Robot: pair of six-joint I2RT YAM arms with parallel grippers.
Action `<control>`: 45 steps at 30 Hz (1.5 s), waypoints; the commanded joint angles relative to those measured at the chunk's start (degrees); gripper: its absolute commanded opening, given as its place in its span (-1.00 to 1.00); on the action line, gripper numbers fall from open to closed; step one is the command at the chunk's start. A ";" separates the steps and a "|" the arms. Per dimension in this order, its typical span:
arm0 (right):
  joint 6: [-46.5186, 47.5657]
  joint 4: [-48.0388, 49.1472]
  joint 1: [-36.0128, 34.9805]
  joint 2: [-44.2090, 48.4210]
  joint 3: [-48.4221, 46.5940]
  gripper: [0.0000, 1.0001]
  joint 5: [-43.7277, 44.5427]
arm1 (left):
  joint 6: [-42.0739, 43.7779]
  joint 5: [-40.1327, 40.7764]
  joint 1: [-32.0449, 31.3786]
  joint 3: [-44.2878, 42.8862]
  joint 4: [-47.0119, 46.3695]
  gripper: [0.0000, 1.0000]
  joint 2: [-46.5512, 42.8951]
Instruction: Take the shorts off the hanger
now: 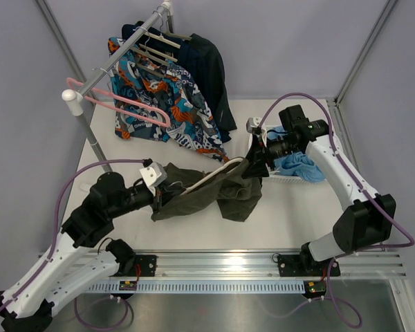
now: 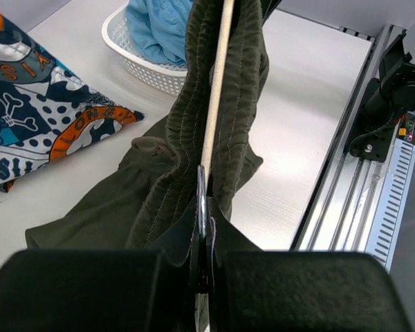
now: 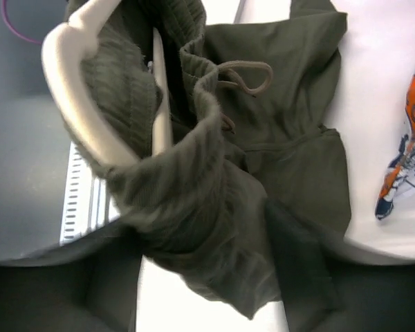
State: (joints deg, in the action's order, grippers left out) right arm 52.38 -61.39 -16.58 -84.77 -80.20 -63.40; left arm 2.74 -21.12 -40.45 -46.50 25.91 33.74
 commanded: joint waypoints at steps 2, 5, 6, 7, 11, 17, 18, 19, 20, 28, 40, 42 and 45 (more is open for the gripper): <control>-1.06 -1.69 0.14 -2.50 -1.18 -0.10 -5.16 | -2.48 4.94 0.02 0.80 -8.86 -1.00 -2.80; 3.25 -6.03 0.23 -4.17 -2.50 -0.79 -3.93 | -2.48 8.64 0.02 1.06 -8.77 -1.00 -3.85; 3.86 -7.33 0.58 -4.35 -2.50 -0.94 -3.41 | -2.48 9.25 0.02 1.24 -8.95 -1.00 -4.29; 4.83 -7.87 0.93 -4.09 -2.50 -1.00 -3.14 | -2.57 9.87 0.02 1.41 -9.04 -1.00 -4.99; 6.85 -9.54 2.95 -3.21 -2.06 -1.00 -1.83 | -5.11 13.47 0.02 2.99 -9.47 -1.00 -7.45; 7.39 -6.74 3.22 -1.98 3.28 -1.00 0.29 | -6.43 15.77 0.02 2.64 -11.67 -1.00 -8.69; 6.43 -3.68 3.22 -1.98 4.17 -1.00 0.46 | -6.70 15.33 0.02 2.47 -12.37 -1.00 -8.17; 2.68 -1.39 2.87 -2.15 5.05 -1.00 0.90 | -6.79 13.93 0.02 2.38 -14.03 -1.00 -7.73; 0.38 4.03 1.13 -2.15 6.62 -1.00 3.34 | -6.96 12.96 0.02 2.38 -14.92 -1.00 -7.20; -21.77 26.03 -11.55 -3.91 11.56 -1.00 12.50 | -11.62 9.43 0.02 5.36 -33.89 -1.00 3.51; -27.68 31.24 -8.83 -2.33 16.66 -0.81 15.06 | -11.01 21.49 0.02 7.22 -50.53 -1.00 3.97; -27.51 30.28 -5.94 -1.28 16.49 -0.51 12.96 | -8.39 18.15 0.02 3.20 -43.45 -1.00 4.93; -18.95 22.65 3.19 -0.13 11.84 0.05 8.48 | -4.34 13.05 0.02 -0.07 -30.81 -1.00 4.76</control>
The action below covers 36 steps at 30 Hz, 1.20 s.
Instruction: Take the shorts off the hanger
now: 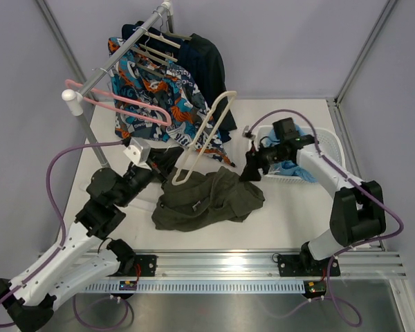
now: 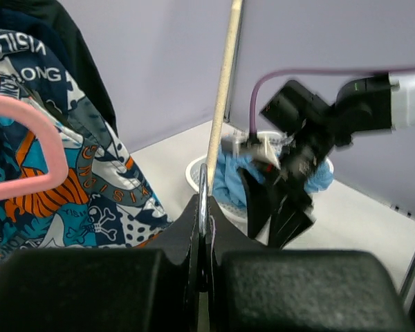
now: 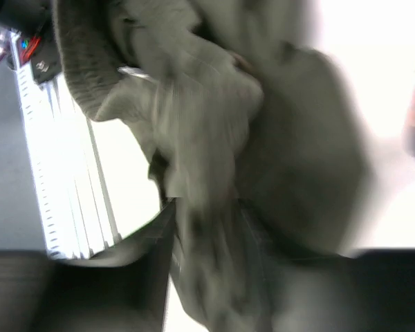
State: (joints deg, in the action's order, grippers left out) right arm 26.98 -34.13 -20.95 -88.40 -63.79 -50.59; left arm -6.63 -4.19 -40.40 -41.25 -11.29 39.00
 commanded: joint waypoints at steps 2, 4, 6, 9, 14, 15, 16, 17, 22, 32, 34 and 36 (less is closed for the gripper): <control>14.63 -15.28 14.92 3.93 -10.81 0.95 -8.79 | 6.19 -6.79 -0.03 -7.52 13.54 -1.00 -1.12; 27.30 -21.48 19.08 4.64 -16.77 0.99 -10.93 | 9.00 -9.68 -0.03 -8.22 21.90 -1.00 -2.34; 32.68 -24.31 24.36 5.78 -20.04 0.99 -14.26 | 9.62 -12.15 -0.03 -8.32 26.92 -1.00 -3.58; 50.95 -37.01 26.13 4.91 -25.83 0.99 -19.63 | 10.15 -14.35 -0.03 -8.23 30.09 -1.00 -4.11; 59.70 -60.00 23.33 -2.04 -46.15 0.80 -27.19 | 12.78 -17.61 -0.03 -9.71 34.22 -1.00 -0.96; 59.07 -60.00 22.19 -1.43 -46.94 0.79 -26.59 | 13.13 -17.87 -0.03 -9.98 35.53 -1.00 -0.25; 59.67 -60.00 18.53 -0.64 -46.87 0.79 -25.62 | 13.49 -18.48 -0.03 -10.25 36.07 -1.00 0.37; 59.76 -59.91 16.49 -0.02 -46.69 0.78 -23.44 | 13.92 -18.75 -0.03 -10.42 36.68 -1.00 1.33; 53.28 -58.43 3.67 3.23 -45.20 0.74 -18.24 | 15.77 -18.76 -0.03 -11.39 38.18 -1.00 3.71; 41.77 -52.28 -7.17 4.46 -33.60 0.57 -5.41 | 17.62 -17.35 -0.03 -13.68 38.18 -1.00 5.29; 39.30 -47.55 -8.31 4.99 -30.70 0.54 -2.69 | 17.62 -17.43 -0.03 -13.76 38.18 -1.00 5.29; 37.54 -45.77 -8.93 5.43 -29.47 0.52 -1.54 | 17.45 -17.44 -0.03 -13.76 38.18 -1.00 5.29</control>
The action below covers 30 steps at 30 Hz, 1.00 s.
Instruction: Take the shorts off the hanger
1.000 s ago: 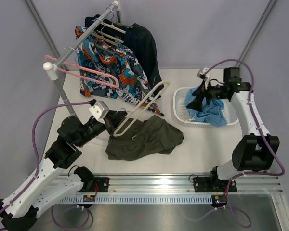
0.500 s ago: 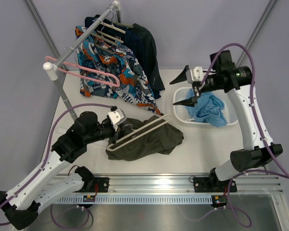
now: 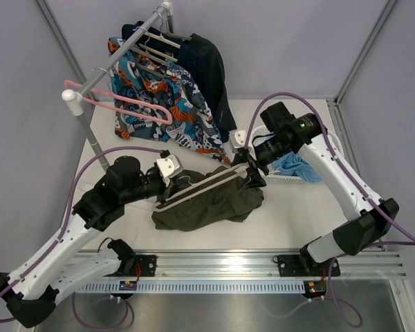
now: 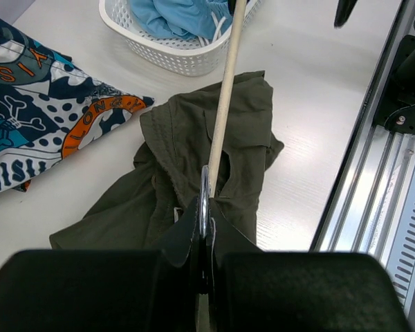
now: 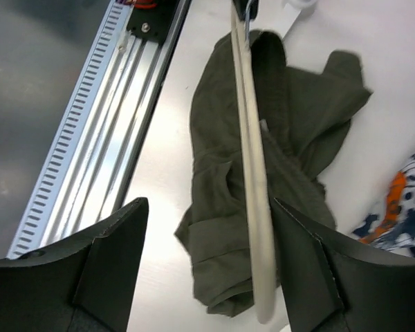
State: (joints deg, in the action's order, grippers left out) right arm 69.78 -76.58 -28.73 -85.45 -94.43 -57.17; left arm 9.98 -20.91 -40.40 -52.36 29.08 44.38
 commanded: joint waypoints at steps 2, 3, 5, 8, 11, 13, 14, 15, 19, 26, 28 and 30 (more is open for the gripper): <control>-5.44 -2.79 -1.41 1.61 1.09 0.40 5.75 | 0.83 -0.63 -0.03 -2.75 -2.19 -1.00 -0.17; -5.44 -2.96 -1.50 1.34 1.01 0.32 6.01 | 0.83 -0.45 -0.03 -2.84 -2.10 -1.00 -0.17; -5.35 -2.88 -1.77 0.38 0.92 -0.09 6.63 | 0.74 -0.45 -0.03 -2.92 -2.45 -1.00 -0.35; -5.44 -3.23 -1.77 -0.24 0.04 -0.61 5.93 | 0.48 -0.28 -0.03 -2.75 -2.89 -1.00 -0.52; -6.23 -2.35 -1.85 0.02 -0.22 -1.00 5.66 | 0.04 -0.10 -0.03 -2.49 -3.59 -1.00 -0.70; -6.15 -2.17 -1.77 0.28 -0.31 -1.00 5.75 | -0.92 0.60 -0.03 -2.14 -4.64 -1.00 -1.05; -5.97 -2.26 -1.77 0.54 -0.23 -1.00 5.84 | -1.36 1.21 -0.03 -1.96 -5.26 -0.77 -1.40; -5.88 -2.26 -1.77 0.72 -0.31 -1.00 6.10 | -2.15 2.87 -0.03 -1.87 -5.87 -0.59 -2.27; -6.50 -1.56 -0.10 2.21 0.30 -1.00 6.54 | -6.28 8.50 -0.03 -0.29 -12.62 0.52 -6.83; -18.26 4.67 12.20 1.87 -1.45 -1.00 3.20 | -8.22 20.64 -0.03 2.17 -16.08 0.98 -18.35; -21.59 7.40 13.17 1.60 -1.98 -1.00 3.99 | -9.00 24.15 -0.03 2.78 -13.45 0.98 -20.03; -24.85 11.68 13.09 1.43 -2.25 -1.00 4.69 | -9.80 25.73 -0.03 3.31 -11.42 0.98 -22.31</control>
State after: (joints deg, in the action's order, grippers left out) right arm 52.69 -72.05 -15.22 -84.60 -93.84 -50.94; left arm 2.28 -2.00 -40.40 -50.87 16.88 23.66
